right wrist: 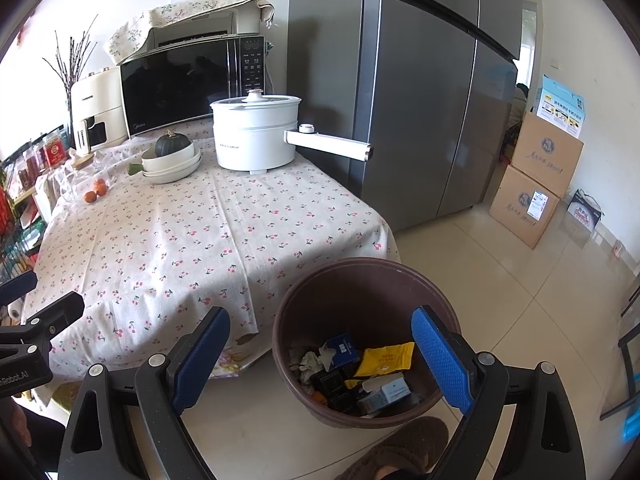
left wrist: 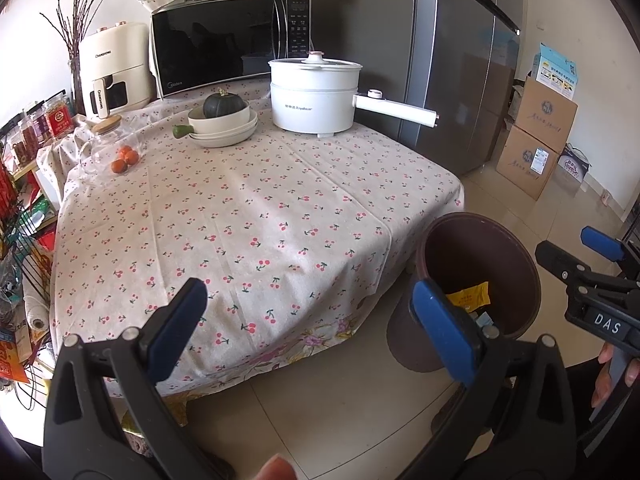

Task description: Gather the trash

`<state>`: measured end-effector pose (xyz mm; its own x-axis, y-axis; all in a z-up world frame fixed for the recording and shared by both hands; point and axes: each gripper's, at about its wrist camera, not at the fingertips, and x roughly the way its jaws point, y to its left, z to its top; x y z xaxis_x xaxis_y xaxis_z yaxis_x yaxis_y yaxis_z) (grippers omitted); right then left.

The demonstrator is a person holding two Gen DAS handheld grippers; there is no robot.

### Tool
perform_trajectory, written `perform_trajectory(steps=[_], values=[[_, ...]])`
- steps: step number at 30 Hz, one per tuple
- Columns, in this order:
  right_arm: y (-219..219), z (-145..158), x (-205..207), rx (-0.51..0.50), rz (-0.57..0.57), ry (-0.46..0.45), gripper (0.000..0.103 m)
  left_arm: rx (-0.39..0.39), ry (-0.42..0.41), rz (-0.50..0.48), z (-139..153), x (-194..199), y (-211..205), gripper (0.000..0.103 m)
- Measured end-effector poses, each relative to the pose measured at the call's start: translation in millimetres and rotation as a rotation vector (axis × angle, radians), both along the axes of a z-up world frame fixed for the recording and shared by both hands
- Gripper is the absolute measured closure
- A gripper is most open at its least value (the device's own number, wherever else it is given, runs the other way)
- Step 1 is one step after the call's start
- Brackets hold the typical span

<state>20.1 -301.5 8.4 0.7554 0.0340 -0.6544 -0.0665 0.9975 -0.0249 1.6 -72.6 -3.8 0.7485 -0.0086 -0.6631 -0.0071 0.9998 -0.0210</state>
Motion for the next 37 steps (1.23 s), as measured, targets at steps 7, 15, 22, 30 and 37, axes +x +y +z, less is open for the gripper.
perform_trajectory(steps=[7,15,22,30,37], values=[[2.1,-2.2,1.7,-0.008,0.002,0.005,0.009,-0.004,-0.004,0.000,1.3,-0.9,0.6,0.000],[1.9,-2.9,1.2,-0.005,-0.002,0.006,0.009,-0.007,-0.010,0.002,3.3,-1.4,0.0,0.000],[2.2,-2.6,1.0,-0.005,-0.005,0.005,0.009,-0.004,-0.007,-0.001,3.0,-1.1,-0.8,0.001],[2.3,-3.6,1.0,-0.007,-0.007,0.005,0.009,-0.008,0.009,-0.021,2.0,-0.8,-2.7,0.000],[7.9,-6.4,2.0,-0.009,0.015,0.018,0.009,-0.060,0.000,-0.024,9.6,-1.8,5.1,0.000]])
